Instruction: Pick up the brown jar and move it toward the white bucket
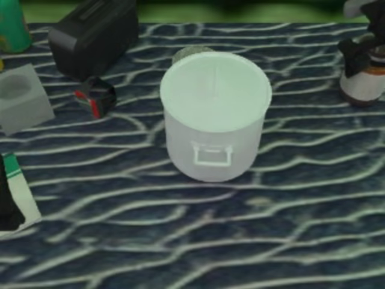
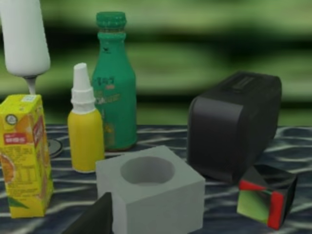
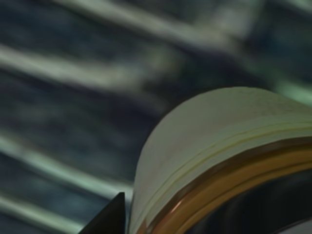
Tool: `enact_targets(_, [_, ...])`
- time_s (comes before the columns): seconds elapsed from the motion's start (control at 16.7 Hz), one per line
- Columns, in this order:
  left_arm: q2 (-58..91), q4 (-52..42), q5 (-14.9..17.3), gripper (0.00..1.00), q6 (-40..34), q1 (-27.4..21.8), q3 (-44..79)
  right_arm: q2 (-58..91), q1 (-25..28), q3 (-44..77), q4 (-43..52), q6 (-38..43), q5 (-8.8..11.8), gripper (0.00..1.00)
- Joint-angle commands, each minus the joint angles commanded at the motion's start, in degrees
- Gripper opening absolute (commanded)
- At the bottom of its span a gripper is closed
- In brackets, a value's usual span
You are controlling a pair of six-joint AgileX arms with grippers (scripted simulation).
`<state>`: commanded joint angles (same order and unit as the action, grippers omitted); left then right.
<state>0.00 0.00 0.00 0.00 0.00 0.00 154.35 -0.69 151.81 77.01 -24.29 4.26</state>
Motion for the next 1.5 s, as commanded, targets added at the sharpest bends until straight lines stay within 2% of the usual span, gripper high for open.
enact_targets(0.42, [0.0,0.0,0.0,1.0,0.0,0.0,0.0,-2.2,-0.1,-2.2,-0.2,0.1,0.1,0.0])
enact_targets(1.08, [0.0,0.0,0.0,1.0,0.0,0.0,0.0,-31.7,0.4,-34.5,-2.6,0.0,0.4,0.0])
enact_targets(1.5, [0.0,0.0,0.0,1.0,0.0,0.0,0.0,-33.2,0.3,-36.0,-2.7,0.2,0.4,0.0])
